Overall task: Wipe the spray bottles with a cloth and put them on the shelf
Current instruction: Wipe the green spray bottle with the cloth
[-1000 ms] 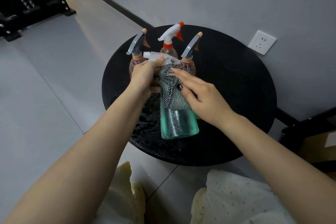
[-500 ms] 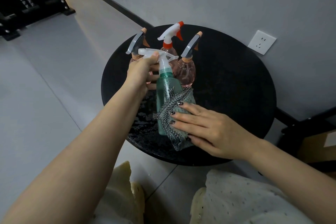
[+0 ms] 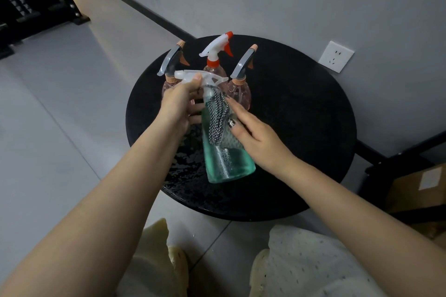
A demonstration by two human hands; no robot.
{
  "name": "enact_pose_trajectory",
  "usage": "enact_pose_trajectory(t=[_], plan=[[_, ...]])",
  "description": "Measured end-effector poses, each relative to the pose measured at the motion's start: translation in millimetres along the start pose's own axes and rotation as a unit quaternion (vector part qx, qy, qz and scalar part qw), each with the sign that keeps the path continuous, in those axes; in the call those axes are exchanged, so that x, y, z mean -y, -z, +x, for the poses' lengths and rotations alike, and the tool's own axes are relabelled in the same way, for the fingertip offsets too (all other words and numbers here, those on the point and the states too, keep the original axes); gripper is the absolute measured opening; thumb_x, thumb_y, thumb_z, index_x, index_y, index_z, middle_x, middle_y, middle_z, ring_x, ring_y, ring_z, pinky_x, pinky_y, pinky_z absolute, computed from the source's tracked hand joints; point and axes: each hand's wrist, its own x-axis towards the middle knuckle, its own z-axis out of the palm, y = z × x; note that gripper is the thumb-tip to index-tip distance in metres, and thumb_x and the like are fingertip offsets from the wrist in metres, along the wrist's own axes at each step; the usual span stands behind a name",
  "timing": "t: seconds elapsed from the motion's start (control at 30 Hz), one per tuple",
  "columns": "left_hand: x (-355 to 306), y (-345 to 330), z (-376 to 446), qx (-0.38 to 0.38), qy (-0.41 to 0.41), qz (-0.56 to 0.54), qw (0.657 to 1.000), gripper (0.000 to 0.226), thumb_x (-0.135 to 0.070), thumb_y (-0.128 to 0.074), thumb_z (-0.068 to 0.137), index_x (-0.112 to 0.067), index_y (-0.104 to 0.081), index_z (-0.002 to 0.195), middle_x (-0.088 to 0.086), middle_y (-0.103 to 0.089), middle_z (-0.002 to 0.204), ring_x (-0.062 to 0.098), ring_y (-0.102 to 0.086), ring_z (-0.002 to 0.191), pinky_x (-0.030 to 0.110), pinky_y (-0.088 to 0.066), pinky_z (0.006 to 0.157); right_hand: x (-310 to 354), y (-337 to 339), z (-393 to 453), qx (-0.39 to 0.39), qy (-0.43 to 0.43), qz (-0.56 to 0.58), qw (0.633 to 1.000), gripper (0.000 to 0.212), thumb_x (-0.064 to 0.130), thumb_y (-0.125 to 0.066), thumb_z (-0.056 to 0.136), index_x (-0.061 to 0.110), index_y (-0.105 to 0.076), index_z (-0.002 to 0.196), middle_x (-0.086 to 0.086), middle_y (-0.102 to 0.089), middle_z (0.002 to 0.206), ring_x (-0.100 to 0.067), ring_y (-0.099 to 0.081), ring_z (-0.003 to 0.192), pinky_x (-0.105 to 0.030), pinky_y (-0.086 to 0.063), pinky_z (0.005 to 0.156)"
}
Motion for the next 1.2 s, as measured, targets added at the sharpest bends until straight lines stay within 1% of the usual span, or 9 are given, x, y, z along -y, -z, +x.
enact_pose_trajectory(t=[0.1,0.17,0.27,0.43,0.53,0.67,0.93,1.07,1.2], plan=[[-1.7,6.3,4.6,-0.011,-0.007,-0.015,1.000,0.015,-0.028,-0.054,0.093,-0.014,-0.053,0.086,-0.011,-0.053,0.048,0.004,-0.044,0.035,0.019,-0.041,0.042,-4.9,-0.7,-12.2,0.019,0.007,0.024,0.999,0.052,0.037,-0.047,0.095,0.048,-0.014,0.134,0.018,-0.018,0.151,0.005,-0.015,0.139,-0.020,-0.014,0.114],[-2.6,10.6,7.0,-0.019,-0.010,-0.026,0.999,0.017,-0.028,-0.053,0.093,-0.014,-0.052,0.083,-0.011,-0.052,0.045,0.004,-0.043,0.034,0.019,-0.040,0.038,-7.8,1.1,-26.3,0.035,0.023,0.002,0.999,0.054,0.048,-0.046,0.089,0.054,-0.014,0.132,0.023,-0.013,0.151,0.009,-0.012,0.138,-0.013,-0.013,0.113],[-4.1,13.6,8.6,-0.019,-0.013,-0.038,0.999,0.020,-0.028,-0.051,0.094,-0.017,-0.053,0.077,-0.012,-0.050,0.043,0.002,-0.039,0.032,0.017,-0.038,0.036,-14.3,5.0,-51.4,0.059,0.062,-0.047,0.995,0.059,0.039,-0.045,0.092,0.052,-0.013,0.140,0.028,-0.006,0.152,0.008,-0.010,0.139,-0.006,-0.012,0.108],[-3.4,10.9,9.2,-0.012,-0.003,-0.028,1.000,0.020,-0.030,-0.051,0.093,-0.011,-0.053,0.100,-0.010,-0.058,0.049,0.006,-0.052,0.037,0.019,-0.044,0.039,-16.4,7.9,-59.1,0.058,0.104,-0.092,0.989,0.056,0.029,-0.037,0.095,0.049,-0.016,0.143,0.027,-0.006,0.153,0.001,-0.012,0.141,-0.008,-0.014,0.109],[-3.0,4.3,3.0,-0.001,0.001,-0.019,1.000,0.018,-0.029,-0.051,0.094,-0.013,-0.055,0.087,-0.010,-0.054,0.048,0.003,-0.046,0.033,0.015,-0.038,0.036,-10.4,8.2,-44.6,0.045,0.104,-0.070,0.991,0.050,0.025,-0.035,0.097,0.034,-0.021,0.145,0.022,-0.012,0.154,0.001,-0.014,0.141,-0.011,-0.013,0.111],[1.7,-2.7,-2.0,0.016,-0.003,-0.009,1.000,0.019,-0.029,-0.051,0.094,-0.019,-0.057,0.079,-0.005,-0.057,0.064,0.008,-0.054,0.046,0.027,-0.047,0.053,0.5,10.2,-14.4,0.028,0.064,-0.052,0.996,0.047,0.017,-0.035,0.100,0.039,-0.024,0.141,0.022,-0.015,0.153,0.008,-0.012,0.139,-0.008,-0.010,0.110],[0.4,3.1,5.1,0.030,0.011,-0.018,0.999,0.016,-0.031,-0.051,0.093,-0.017,-0.057,0.088,-0.005,-0.058,0.070,0.011,-0.058,0.050,0.028,-0.050,0.054,3.1,9.0,-9.2,0.025,0.057,-0.041,0.997,0.051,0.043,-0.043,0.094,0.048,-0.017,0.138,0.019,-0.013,0.154,0.007,-0.010,0.139,-0.013,-0.013,0.111],[-3.1,6.1,6.2,0.027,0.013,-0.029,0.999,0.021,-0.031,-0.050,0.094,-0.014,-0.056,0.086,-0.008,-0.055,0.055,0.008,-0.053,0.041,0.020,-0.044,0.039,-11.4,7.5,-41.3,0.019,0.073,0.029,0.997,0.056,0.053,-0.048,0.088,0.037,-0.029,0.139,0.014,-0.020,0.153,0.004,-0.017,0.139,-0.009,-0.017,0.109],[-5.1,5.4,9.0,0.022,0.000,-0.035,0.999,0.030,-0.032,-0.051,0.093,-0.009,-0.055,0.112,-0.005,-0.057,0.066,0.010,-0.059,0.045,0.023,-0.049,0.042,-16.1,6.3,-53.2,0.026,0.042,0.141,0.989,0.064,0.052,-0.058,0.082,0.032,-0.032,0.137,0.009,-0.025,0.152,-0.001,-0.024,0.139,-0.013,-0.024,0.108]])
